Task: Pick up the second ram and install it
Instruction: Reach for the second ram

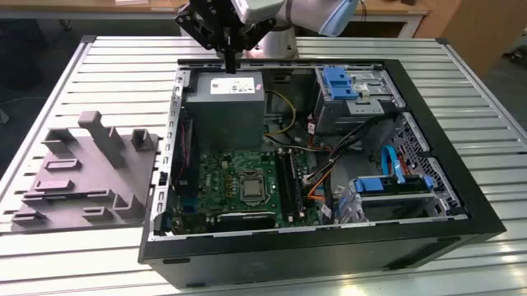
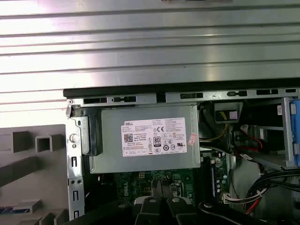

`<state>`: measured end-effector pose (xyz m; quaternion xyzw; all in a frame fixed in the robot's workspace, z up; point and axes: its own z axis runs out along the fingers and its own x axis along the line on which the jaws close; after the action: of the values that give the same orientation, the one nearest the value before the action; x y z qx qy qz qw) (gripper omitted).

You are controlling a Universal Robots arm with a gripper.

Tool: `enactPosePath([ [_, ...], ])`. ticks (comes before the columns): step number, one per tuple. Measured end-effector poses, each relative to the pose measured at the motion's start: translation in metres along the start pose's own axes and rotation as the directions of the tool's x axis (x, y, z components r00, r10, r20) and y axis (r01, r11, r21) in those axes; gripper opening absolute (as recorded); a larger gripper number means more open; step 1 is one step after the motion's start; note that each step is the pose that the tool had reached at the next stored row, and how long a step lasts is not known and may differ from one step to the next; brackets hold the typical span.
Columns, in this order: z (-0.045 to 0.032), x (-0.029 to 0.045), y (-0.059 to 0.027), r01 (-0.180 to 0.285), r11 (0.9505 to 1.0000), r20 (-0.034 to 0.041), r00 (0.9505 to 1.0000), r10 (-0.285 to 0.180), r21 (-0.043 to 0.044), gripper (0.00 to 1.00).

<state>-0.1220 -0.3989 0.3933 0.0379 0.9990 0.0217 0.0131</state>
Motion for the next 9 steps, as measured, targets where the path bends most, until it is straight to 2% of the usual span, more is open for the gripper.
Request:
enactPosePath([
  [9,0.0000,0.0000,0.0000,0.000,1.0000,0.0000,1.0000,0.000,0.0000,0.10],
])
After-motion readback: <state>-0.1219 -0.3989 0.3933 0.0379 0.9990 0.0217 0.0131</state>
